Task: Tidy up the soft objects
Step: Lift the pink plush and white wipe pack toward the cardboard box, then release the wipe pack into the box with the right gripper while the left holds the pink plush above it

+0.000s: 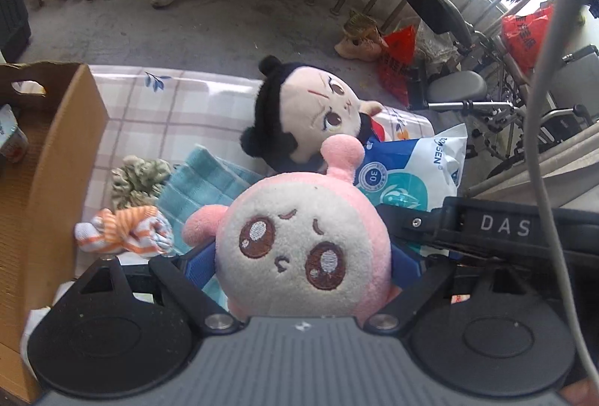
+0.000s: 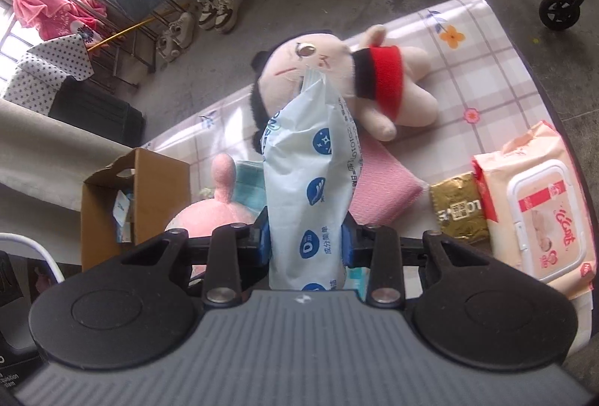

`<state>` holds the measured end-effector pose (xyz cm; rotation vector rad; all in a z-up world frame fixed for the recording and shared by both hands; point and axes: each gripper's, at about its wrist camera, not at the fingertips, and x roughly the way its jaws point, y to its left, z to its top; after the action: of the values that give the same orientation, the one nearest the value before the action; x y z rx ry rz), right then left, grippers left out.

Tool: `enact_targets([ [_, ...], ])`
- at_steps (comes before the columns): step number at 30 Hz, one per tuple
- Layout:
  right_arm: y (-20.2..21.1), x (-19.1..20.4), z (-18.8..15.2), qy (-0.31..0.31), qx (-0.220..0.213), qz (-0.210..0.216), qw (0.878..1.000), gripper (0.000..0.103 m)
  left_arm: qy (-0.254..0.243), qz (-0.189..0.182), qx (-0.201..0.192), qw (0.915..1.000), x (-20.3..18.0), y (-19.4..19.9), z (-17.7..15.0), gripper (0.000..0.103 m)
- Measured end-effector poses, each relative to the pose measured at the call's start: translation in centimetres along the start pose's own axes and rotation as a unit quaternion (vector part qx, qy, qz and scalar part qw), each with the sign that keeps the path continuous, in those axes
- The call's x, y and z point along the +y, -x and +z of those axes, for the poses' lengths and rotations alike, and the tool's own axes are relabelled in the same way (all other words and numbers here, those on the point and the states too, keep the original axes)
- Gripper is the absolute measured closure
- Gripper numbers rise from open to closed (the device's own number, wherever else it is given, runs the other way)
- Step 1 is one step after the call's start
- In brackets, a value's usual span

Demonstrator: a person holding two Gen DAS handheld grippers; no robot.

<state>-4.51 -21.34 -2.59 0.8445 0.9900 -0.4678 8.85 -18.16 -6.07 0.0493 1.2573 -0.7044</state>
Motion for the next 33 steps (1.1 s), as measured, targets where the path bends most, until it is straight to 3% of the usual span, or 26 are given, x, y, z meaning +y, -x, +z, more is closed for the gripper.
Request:
enact_targets([
  [8, -1.6, 8.8, -2.3, 0.007, -0.003, 0.07, 0.998, 0.07, 0.002, 0.046, -0.042, 0.9981, 7.1, 6.4, 1.2, 0.011],
  [16, -5.5, 18.3, -6.2, 0.018, 0.026, 0.113, 0.993, 0.07, 0.019, 0.094, -0.05, 0.9941, 15.8, 10.6, 0.9, 0.011],
  [25, -12.0, 26.3, -9.6, 0.037, 0.089, 0.122, 0.988, 0.07, 0.05, 0.129, -0.029, 0.99, 25.0, 12.5, -0.2, 0.011],
  [33, -18.3, 29.8, -10.0, 0.052, 0.109, 0.09, 0.989, 0.07, 0.071, 0.128, -0.006, 0.9892, 31.2, 10.0, 0.2, 0.011],
])
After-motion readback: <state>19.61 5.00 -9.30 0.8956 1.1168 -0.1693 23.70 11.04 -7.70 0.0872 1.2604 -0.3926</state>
